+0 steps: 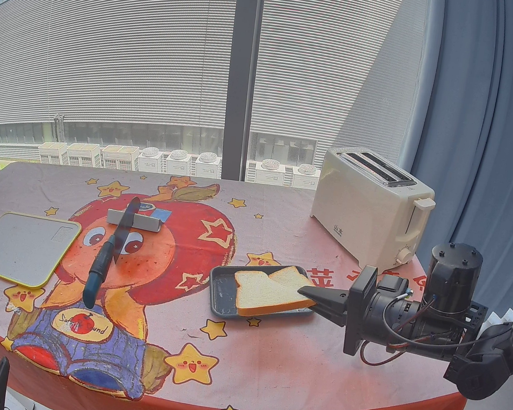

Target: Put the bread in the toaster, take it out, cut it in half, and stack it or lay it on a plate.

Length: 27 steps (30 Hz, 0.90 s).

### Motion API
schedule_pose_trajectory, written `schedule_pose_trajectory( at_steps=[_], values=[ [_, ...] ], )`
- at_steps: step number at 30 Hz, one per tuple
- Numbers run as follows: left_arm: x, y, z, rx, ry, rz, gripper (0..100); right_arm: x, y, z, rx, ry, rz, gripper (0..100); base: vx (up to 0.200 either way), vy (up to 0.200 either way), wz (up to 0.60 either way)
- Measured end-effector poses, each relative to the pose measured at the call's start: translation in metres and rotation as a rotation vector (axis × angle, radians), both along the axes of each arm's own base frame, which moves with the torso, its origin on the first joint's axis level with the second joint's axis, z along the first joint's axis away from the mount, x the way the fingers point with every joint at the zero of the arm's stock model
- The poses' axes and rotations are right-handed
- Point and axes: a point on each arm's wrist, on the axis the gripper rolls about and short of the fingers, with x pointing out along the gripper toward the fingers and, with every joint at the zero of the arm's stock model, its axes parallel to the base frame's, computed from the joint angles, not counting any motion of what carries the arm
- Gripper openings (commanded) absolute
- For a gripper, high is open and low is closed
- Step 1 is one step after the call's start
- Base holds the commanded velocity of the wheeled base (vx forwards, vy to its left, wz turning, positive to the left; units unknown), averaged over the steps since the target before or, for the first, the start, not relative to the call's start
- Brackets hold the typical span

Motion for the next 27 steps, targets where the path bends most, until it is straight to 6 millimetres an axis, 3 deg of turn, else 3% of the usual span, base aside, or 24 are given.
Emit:
schedule_pose_trajectory(
  at_steps=[27],
  values=[
    [0.0,0.0,0.0,0.0,0.0,0.0,100,-0.045,-0.026,0.068,0.003,-0.385,0.019,0,0.0,0.0,0.0]
  ],
)
